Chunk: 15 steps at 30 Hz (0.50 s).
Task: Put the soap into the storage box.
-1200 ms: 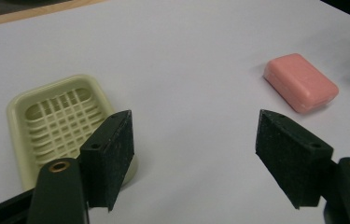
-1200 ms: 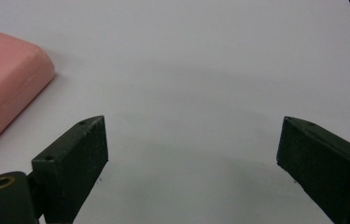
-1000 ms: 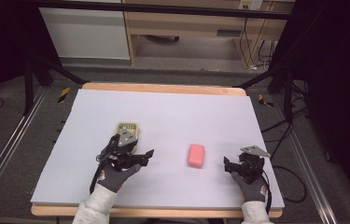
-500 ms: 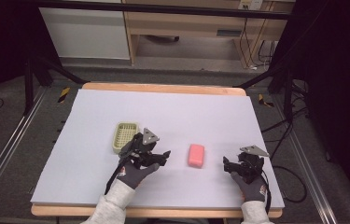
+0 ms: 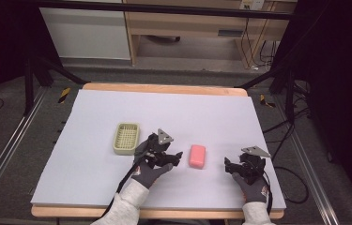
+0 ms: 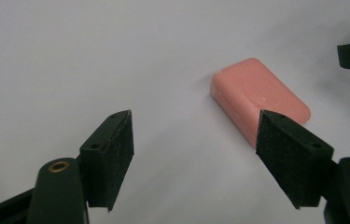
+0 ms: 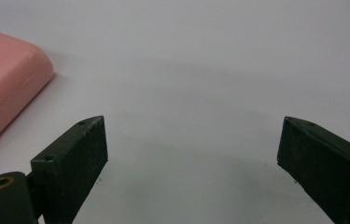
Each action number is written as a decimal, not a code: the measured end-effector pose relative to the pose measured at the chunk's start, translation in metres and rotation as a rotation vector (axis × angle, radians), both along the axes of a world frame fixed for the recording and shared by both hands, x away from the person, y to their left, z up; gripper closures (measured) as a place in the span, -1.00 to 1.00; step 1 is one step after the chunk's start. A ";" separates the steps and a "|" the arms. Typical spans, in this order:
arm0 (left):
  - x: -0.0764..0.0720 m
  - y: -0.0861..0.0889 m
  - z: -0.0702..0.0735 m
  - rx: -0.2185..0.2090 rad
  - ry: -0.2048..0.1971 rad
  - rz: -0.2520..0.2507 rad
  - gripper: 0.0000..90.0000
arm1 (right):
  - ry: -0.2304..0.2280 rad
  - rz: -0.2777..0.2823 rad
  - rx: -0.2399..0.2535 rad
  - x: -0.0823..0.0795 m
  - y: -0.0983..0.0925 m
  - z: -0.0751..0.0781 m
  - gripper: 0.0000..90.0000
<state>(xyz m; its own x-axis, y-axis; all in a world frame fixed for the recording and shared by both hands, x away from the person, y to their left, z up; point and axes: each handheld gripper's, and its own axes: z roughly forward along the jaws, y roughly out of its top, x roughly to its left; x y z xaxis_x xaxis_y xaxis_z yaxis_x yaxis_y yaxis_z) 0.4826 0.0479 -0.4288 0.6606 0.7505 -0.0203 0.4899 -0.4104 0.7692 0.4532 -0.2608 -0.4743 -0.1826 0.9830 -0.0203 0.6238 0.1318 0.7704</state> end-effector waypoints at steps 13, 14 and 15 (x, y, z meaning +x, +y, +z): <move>0.008 -0.045 0.000 0.049 0.012 -0.026 -0.45 | 0.000 -0.011 0.008 0.000 -0.001 0.000 -0.81; 0.009 -0.048 -0.001 0.045 0.019 -0.025 -0.45 | 0.000 -0.010 0.008 0.000 -0.001 0.000 -0.81; 0.009 -0.051 -0.002 0.045 0.023 -0.027 -0.45 | 0.000 -0.012 0.008 0.000 -0.001 0.000 -0.81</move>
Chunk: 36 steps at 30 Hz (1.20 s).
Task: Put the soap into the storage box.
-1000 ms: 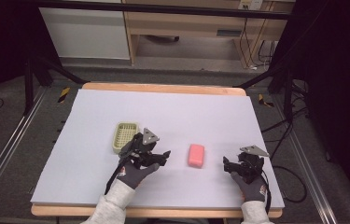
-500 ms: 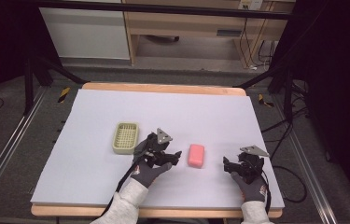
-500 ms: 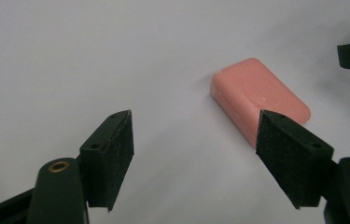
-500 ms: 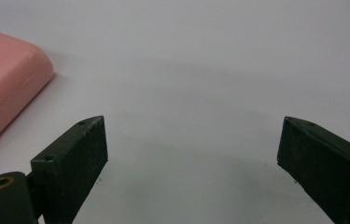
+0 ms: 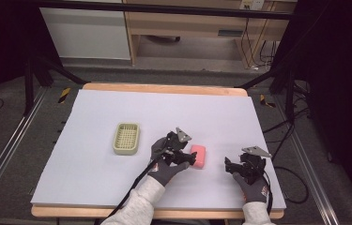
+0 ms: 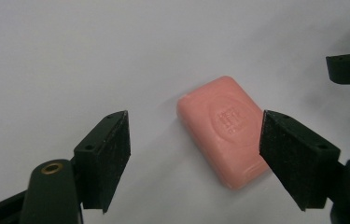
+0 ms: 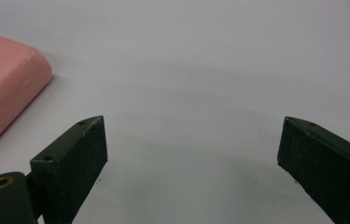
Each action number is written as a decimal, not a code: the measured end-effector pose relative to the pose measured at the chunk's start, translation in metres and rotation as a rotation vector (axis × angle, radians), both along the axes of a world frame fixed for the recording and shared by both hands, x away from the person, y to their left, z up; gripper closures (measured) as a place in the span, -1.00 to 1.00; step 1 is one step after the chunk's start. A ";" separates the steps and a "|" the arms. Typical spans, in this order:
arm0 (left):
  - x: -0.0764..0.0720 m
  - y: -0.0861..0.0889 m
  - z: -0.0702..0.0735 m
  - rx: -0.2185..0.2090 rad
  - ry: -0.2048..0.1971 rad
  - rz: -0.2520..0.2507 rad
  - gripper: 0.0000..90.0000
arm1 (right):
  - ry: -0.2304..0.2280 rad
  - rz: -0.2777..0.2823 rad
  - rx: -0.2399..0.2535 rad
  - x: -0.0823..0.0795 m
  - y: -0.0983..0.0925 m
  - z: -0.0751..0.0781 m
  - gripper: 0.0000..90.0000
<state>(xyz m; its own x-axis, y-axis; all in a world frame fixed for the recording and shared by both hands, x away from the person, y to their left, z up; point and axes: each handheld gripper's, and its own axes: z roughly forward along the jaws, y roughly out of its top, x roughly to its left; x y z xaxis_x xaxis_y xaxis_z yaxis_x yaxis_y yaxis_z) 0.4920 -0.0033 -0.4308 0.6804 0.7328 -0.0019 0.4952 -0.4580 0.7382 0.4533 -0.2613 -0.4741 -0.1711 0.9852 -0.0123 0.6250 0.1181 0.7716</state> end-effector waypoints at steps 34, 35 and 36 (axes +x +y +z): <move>0.013 -0.040 -0.035 -0.006 0.124 0.020 -0.45 | 0.015 -0.020 0.000 0.000 -0.002 0.000 -0.80; 0.013 -0.039 -0.035 -0.011 0.130 0.020 -0.45 | 0.015 -0.020 0.000 0.000 -0.002 0.000 -0.80; 0.012 -0.037 -0.033 -0.015 0.143 0.022 -0.37 | 0.014 -0.019 0.001 0.000 -0.002 0.000 -0.80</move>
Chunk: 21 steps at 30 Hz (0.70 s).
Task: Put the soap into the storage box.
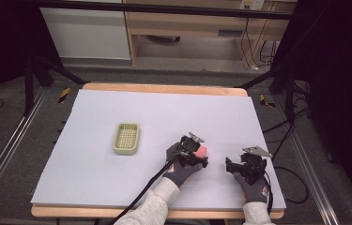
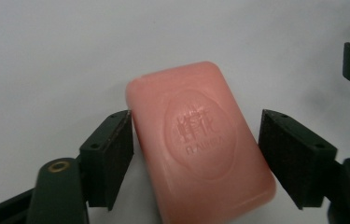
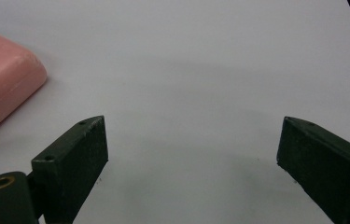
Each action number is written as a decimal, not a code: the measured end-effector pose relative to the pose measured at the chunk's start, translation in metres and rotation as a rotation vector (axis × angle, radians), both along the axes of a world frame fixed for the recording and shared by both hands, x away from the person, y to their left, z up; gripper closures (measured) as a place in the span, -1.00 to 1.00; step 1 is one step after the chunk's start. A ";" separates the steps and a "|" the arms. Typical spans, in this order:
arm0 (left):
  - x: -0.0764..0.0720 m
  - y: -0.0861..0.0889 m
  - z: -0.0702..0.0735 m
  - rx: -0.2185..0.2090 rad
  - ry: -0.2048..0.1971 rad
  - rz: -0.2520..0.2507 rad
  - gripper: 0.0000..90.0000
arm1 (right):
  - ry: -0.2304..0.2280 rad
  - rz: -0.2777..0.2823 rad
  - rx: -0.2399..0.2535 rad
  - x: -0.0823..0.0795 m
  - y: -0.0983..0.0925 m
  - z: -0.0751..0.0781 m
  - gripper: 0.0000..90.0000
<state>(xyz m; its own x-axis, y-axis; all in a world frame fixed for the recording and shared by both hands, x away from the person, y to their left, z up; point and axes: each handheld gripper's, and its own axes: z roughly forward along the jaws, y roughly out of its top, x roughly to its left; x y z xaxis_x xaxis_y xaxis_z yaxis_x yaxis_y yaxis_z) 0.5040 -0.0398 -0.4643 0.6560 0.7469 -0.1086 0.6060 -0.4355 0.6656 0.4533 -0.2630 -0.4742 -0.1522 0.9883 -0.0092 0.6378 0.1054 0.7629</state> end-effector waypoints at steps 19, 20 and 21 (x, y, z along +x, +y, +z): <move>0.000 0.002 -0.006 0.020 -0.008 -0.010 -0.21 | -0.002 0.011 -0.002 0.000 0.001 0.000 -0.80; 0.000 0.002 -0.006 0.020 -0.008 -0.010 -0.21 | -0.002 0.012 -0.005 0.000 0.001 0.000 -0.80; 0.001 0.001 -0.007 0.028 -0.010 -0.011 -0.21 | -0.002 0.012 -0.005 0.000 0.001 0.000 -0.80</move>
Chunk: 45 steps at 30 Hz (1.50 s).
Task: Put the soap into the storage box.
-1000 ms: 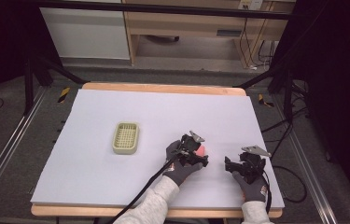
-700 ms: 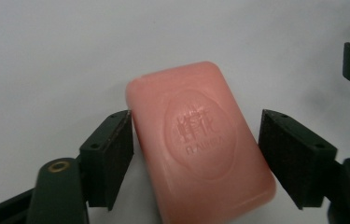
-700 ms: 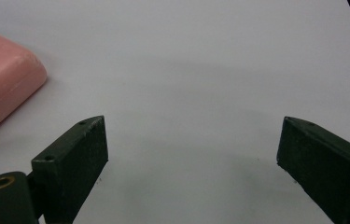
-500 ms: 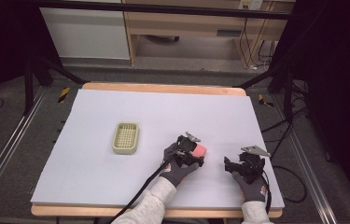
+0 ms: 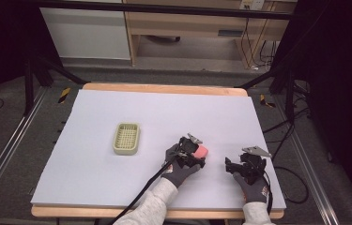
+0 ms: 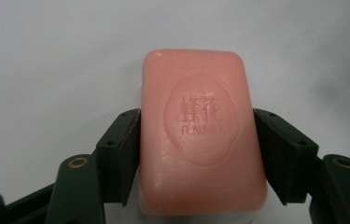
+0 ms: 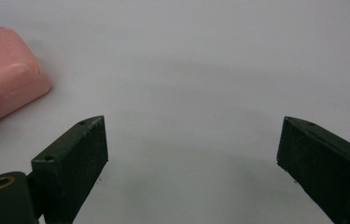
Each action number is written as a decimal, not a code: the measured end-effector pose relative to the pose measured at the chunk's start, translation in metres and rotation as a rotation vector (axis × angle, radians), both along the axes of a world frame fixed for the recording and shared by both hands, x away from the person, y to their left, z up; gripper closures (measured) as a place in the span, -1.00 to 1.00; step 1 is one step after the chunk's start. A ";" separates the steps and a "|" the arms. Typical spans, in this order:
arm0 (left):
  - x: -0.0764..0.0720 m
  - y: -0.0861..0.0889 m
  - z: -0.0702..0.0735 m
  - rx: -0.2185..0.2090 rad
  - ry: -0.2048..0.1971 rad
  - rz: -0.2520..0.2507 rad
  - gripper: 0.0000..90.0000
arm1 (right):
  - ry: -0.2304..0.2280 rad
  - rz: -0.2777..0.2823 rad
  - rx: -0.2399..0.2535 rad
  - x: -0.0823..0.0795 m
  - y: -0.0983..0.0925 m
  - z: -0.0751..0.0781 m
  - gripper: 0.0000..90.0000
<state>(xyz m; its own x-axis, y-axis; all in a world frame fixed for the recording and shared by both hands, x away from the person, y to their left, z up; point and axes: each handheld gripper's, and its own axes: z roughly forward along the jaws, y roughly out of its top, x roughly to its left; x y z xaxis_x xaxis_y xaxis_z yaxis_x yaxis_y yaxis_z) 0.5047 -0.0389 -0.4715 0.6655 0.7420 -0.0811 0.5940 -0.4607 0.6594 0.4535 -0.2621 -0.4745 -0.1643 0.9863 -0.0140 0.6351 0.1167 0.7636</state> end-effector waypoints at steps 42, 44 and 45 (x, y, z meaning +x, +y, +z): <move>-0.008 0.073 0.045 -0.019 -0.048 -0.035 -0.17 | -0.002 -0.006 0.001 -0.001 0.001 0.001 -0.81; -0.008 0.082 0.049 -0.018 -0.056 -0.023 -0.17 | -0.002 -0.005 0.001 -0.001 0.001 0.001 -0.81; -0.008 0.086 0.050 -0.020 -0.059 -0.015 -0.17 | -0.004 -0.005 -0.001 -0.001 0.001 0.001 -0.81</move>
<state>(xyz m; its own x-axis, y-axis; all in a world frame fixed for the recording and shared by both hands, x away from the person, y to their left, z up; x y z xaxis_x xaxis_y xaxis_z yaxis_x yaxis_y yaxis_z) 0.4964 0.0474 -0.4211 0.6804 0.7308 -0.0555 0.5468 -0.4557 0.7024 0.4525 -0.2608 -0.4738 -0.1597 0.9871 -0.0153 0.6328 0.1142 0.7658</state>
